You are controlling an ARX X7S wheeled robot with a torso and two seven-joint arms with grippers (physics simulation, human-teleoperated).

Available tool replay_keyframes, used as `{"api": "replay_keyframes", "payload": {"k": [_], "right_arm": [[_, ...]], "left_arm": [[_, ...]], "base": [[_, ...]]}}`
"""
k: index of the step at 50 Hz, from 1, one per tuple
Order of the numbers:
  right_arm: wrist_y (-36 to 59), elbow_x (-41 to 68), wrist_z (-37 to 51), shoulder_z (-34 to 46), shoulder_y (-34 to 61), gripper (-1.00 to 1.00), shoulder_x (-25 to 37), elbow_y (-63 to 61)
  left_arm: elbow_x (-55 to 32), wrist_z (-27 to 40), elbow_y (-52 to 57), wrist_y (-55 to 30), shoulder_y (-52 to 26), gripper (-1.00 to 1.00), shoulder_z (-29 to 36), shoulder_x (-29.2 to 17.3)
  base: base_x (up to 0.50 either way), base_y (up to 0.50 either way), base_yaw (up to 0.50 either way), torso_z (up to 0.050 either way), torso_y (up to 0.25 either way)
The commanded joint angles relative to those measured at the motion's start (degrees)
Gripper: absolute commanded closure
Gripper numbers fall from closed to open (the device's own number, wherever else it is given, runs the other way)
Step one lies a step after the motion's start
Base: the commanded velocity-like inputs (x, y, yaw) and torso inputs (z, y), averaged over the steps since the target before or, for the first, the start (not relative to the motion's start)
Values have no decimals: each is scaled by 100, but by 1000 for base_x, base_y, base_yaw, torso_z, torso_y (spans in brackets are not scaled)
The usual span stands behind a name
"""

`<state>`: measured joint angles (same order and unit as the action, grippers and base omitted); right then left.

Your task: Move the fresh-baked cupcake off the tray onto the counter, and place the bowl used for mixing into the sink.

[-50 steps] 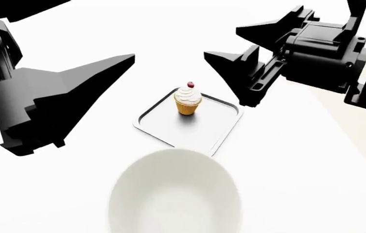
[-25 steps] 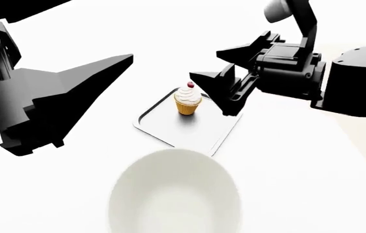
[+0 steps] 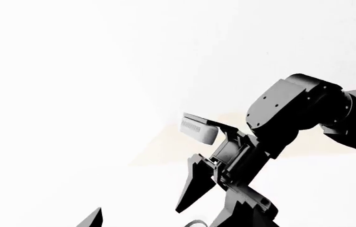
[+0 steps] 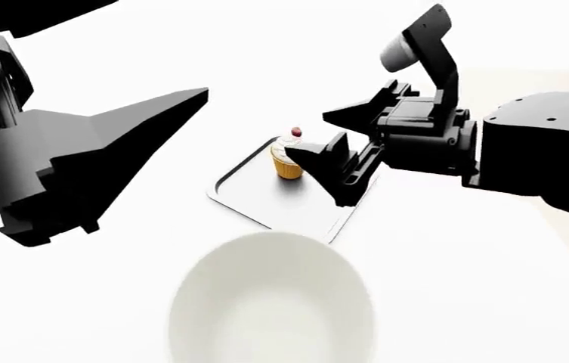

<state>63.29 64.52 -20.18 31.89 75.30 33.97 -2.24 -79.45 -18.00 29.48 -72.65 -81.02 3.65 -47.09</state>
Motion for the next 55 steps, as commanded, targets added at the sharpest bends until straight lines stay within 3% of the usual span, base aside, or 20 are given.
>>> {"api": "replay_keyframes", "payload": {"k": [1,55], "right_arm": [[-65,-179,-160,258,-50,-100,-87,88],[-730,-903,-282,749,-159,-100,-504,698]], "left_arm": [[-90,43,-5,-15,-33,-100,41,-30],[-56,-36,11,207,42,-100,169,-162]], "base": [[0,0,0,0,0],[0,0,0,0,0]]}}
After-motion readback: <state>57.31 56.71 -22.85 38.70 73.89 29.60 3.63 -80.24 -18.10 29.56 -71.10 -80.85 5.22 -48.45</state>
